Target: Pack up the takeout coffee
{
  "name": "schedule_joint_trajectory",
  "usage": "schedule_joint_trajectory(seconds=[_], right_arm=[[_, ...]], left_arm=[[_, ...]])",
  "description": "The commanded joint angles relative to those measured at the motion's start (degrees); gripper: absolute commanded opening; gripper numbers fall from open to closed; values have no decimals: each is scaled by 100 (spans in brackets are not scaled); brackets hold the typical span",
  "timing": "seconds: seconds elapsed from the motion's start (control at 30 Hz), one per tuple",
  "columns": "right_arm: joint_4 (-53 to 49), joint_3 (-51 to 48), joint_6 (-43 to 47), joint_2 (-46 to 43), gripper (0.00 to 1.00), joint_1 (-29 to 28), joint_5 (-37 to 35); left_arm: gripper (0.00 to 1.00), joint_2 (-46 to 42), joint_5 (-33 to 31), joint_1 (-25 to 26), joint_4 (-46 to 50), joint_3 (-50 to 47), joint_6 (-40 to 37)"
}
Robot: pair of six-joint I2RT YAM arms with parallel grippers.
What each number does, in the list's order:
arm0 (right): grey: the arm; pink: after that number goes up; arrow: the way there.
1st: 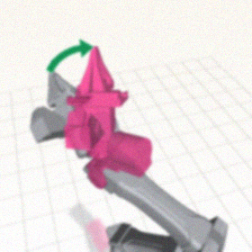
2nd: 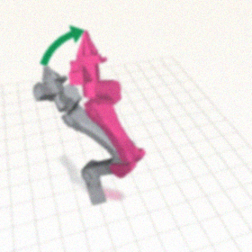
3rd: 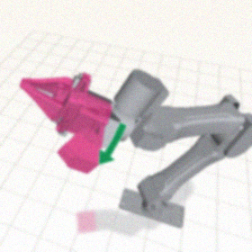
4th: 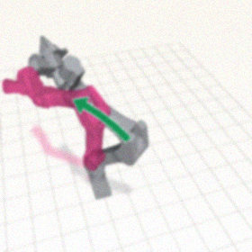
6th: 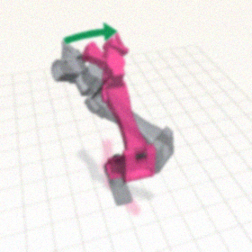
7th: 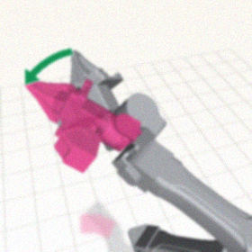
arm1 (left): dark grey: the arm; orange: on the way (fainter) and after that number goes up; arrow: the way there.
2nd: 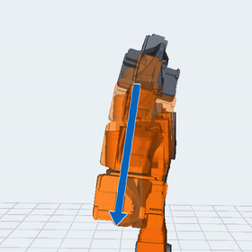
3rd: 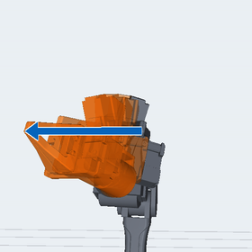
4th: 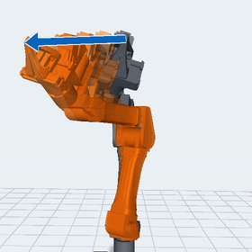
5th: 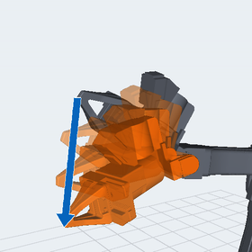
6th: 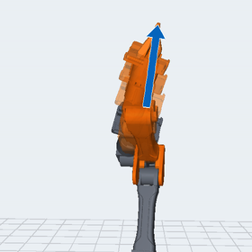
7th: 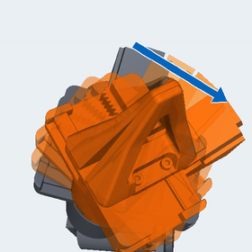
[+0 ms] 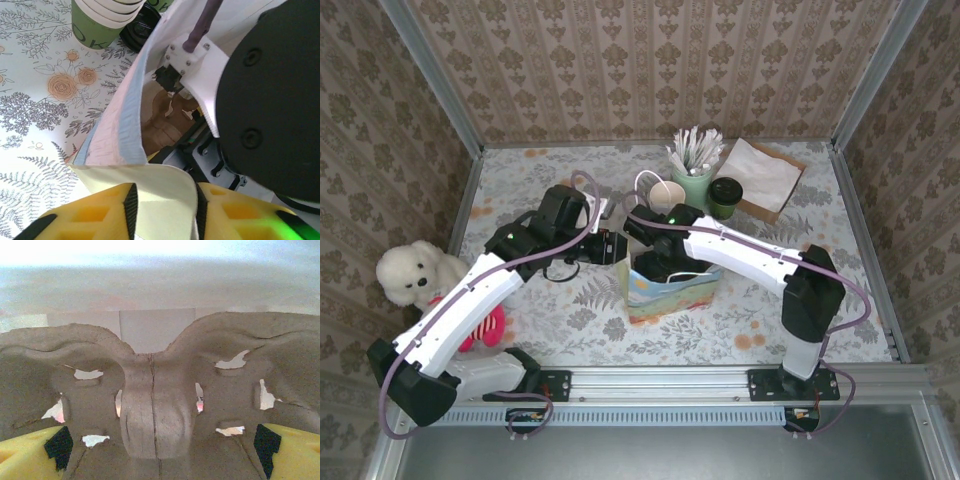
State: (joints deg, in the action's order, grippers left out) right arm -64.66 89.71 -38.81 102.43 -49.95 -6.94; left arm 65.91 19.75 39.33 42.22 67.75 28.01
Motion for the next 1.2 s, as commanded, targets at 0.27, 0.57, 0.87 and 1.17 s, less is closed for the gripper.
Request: schedule_joint_trajectory(seconds=[0.27,0.57,0.87,1.17], right_arm=[[13,-87,447,-336,91,-25,-13],[245,-533,1704,-101,61,40,248],[435,-808,2330,419,60,152,452],[507,-599,2844,134,70,185,722]], left_arm=[[16,71,-59,-37,164,215,-129],[6,106,-112,-35,217,259,-138],[6,159,-68,-39,191,266,-123],[6,141,-94,-39,165,274,-103]])
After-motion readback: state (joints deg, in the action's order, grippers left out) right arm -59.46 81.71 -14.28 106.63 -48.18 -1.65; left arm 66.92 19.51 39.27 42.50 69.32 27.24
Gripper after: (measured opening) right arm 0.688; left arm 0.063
